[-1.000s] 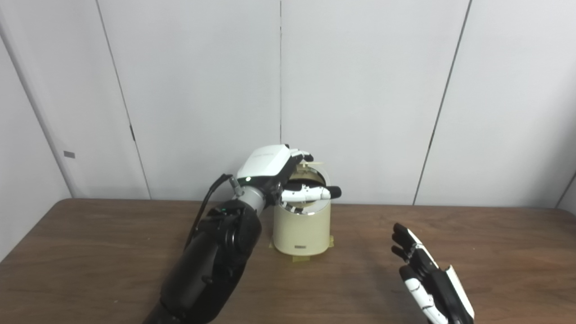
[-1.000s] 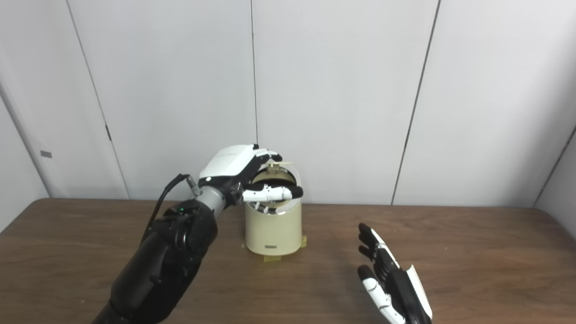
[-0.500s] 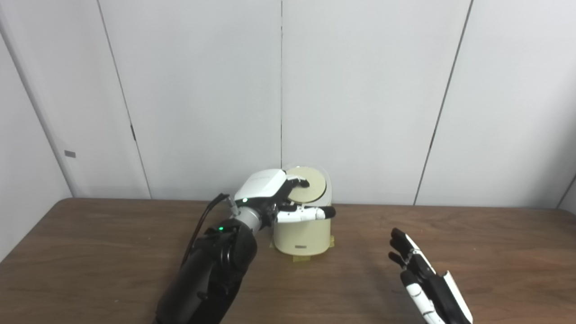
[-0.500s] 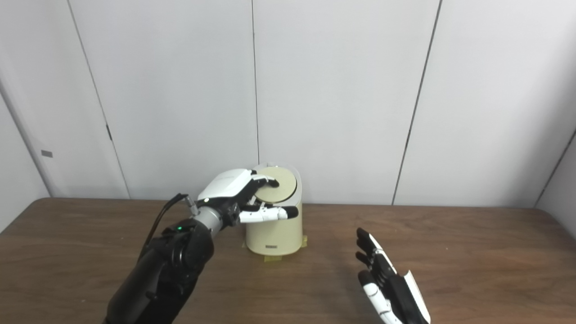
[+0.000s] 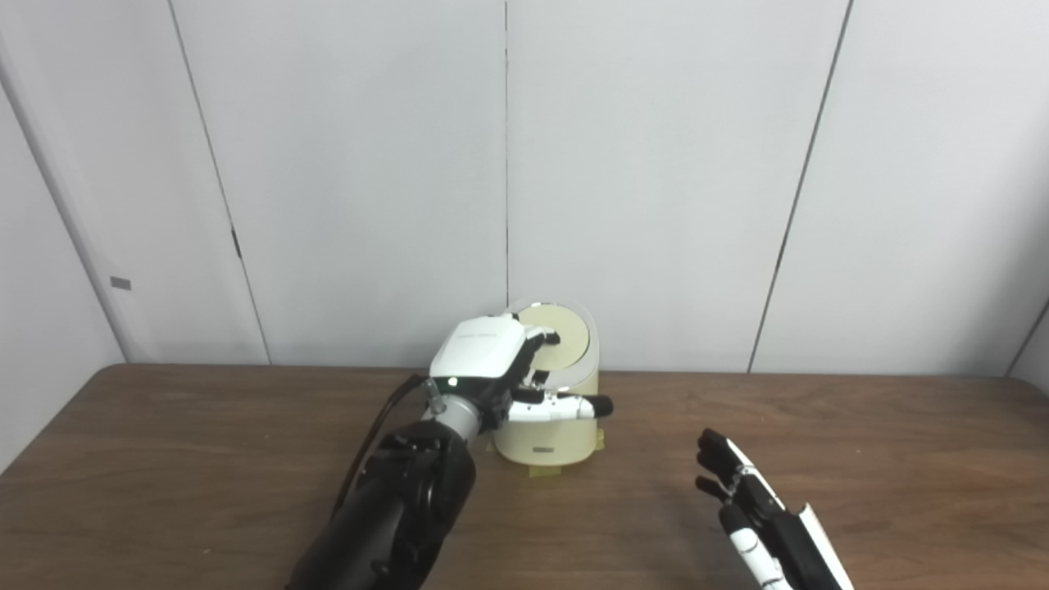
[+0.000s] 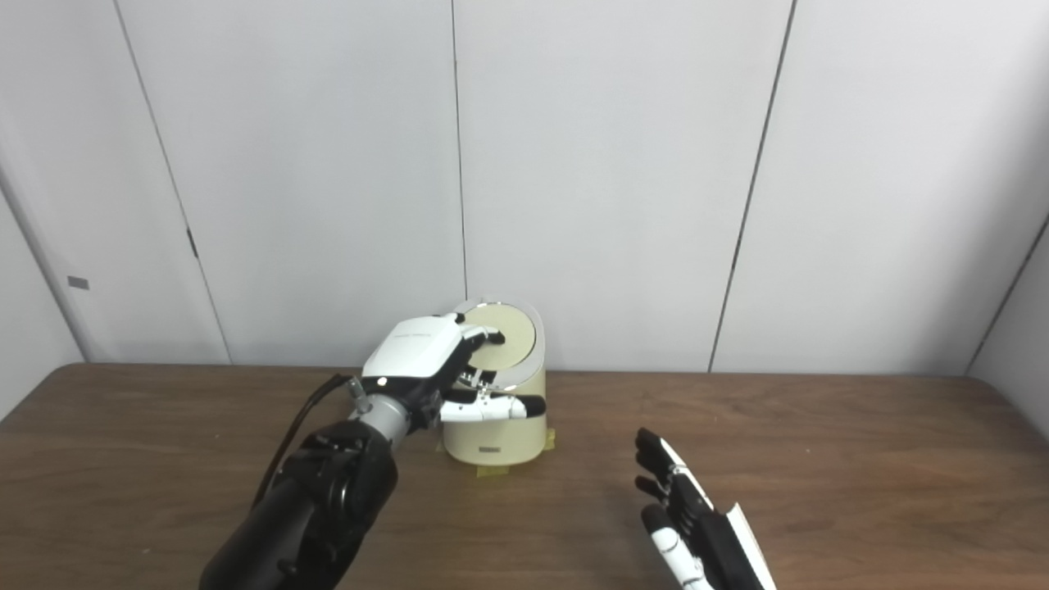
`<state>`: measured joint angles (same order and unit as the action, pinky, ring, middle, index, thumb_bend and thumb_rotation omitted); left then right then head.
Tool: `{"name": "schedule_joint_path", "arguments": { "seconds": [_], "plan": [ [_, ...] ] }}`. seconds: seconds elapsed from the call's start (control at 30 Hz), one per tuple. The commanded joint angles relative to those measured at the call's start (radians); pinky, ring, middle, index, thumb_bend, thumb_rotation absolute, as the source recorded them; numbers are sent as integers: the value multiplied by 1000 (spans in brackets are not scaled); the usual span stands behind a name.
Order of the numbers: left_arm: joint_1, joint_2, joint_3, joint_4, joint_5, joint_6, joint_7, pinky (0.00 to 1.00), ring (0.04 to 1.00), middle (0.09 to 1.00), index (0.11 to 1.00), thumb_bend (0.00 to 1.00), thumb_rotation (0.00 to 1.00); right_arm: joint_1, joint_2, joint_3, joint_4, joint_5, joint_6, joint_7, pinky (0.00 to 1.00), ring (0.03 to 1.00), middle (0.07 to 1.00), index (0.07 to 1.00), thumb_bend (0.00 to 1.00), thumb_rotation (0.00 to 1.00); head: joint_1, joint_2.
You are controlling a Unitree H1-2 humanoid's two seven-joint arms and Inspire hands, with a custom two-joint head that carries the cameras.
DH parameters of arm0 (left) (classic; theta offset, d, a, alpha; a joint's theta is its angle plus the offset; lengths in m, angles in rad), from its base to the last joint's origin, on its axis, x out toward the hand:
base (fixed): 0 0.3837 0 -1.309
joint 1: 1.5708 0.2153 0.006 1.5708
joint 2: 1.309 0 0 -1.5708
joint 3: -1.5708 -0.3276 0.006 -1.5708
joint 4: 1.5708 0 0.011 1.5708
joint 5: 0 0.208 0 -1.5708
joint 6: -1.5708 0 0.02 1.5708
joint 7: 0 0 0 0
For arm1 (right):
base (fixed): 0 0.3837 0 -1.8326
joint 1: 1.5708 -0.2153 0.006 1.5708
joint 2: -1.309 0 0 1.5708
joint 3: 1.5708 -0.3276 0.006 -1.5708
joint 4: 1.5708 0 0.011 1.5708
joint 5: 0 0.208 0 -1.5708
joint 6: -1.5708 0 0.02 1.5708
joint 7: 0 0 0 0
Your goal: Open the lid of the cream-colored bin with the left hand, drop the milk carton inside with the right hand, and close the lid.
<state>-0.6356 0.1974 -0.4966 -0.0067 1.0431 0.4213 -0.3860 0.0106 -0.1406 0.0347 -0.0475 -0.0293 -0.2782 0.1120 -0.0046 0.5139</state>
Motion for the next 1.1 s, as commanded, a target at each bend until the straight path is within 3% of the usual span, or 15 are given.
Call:
{"name": "schedule_joint_path", "arguments": {
  "seconds": [0.0, 0.23, 0.83, 1.07],
  "plan": [
    [-5, 17, -27, 23, 53, -18, 9, 1000, 999, 884, 865, 990, 990, 30, 12, -1, -3, -13, -1, -17, 850, 914, 929, 914, 285, 811, -1, 0],
    [-5, 34, -80, 58, 215, -61, 61, 1000, 1000, 884, 858, 972, 937, 27, 13, 3, -1, 8, -9, -3, 875, 935, 942, 920, 248, 784, -2, 2],
    [12, 14, -29, 51, 226, -97, 67, 1000, 1000, 862, 842, 988, 937, 28, 11, 7, -1, 6, 1, 3, 935, 964, 961, 939, 261, 834, -2, 4],
    [18, -2, -5, 38, 210, -99, 74, 1000, 1000, 928, 915, 964, 954, 26, 14, 6, 6, -6, -2, -3, 917, 955, 952, 931, 260, 815, -6, 2]
  ]
}}
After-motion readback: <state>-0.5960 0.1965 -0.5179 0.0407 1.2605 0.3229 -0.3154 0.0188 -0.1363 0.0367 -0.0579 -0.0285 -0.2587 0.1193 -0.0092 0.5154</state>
